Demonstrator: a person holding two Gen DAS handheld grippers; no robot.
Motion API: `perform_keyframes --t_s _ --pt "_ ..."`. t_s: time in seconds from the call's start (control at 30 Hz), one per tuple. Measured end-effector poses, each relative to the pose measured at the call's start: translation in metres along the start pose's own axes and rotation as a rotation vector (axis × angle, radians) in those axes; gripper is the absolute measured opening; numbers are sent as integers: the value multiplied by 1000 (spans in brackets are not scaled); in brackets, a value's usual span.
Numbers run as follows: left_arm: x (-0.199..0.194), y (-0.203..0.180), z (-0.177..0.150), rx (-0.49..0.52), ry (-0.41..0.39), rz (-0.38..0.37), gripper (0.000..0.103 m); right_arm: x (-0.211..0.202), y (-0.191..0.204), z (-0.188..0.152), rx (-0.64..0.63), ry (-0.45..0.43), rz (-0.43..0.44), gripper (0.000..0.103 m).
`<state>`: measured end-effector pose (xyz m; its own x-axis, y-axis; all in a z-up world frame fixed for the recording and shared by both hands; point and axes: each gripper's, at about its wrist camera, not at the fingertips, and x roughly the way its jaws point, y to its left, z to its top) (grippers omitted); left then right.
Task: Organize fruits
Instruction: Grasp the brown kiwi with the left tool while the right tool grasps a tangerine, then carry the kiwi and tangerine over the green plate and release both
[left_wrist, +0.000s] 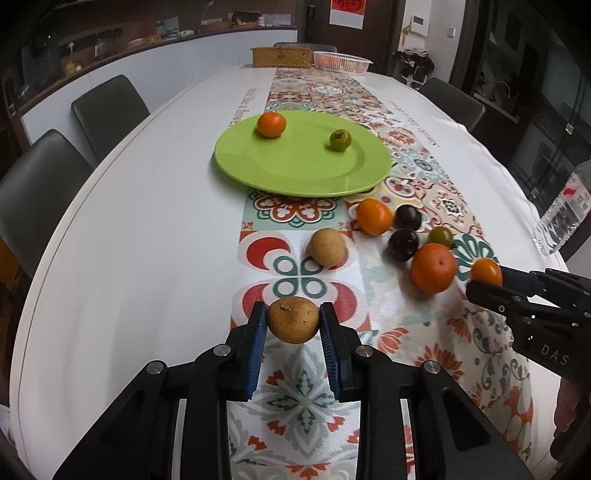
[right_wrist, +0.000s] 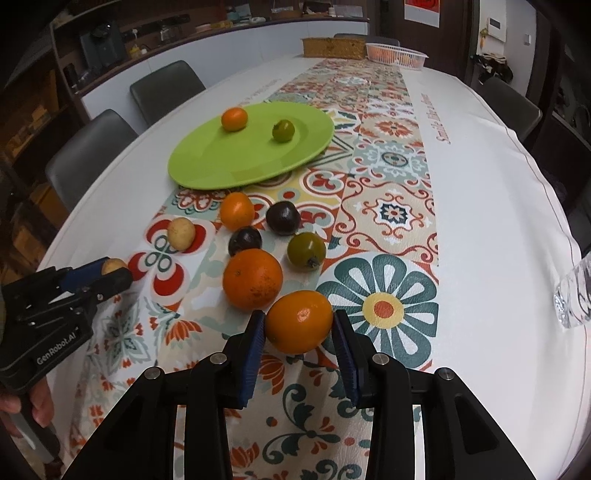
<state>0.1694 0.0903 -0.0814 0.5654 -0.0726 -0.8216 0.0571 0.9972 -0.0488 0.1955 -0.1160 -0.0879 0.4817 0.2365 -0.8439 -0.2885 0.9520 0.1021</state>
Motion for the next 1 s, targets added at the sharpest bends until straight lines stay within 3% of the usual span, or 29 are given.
perform_keyframes --t_s 0.5,1.0 --pt "-52 -21 15 46 -123 -26 29 -42 4 12 -38 -121 62 38" --pt "-71 -19 50 75 -222 -12 29 -61 15 49 -95 -227 106 38"
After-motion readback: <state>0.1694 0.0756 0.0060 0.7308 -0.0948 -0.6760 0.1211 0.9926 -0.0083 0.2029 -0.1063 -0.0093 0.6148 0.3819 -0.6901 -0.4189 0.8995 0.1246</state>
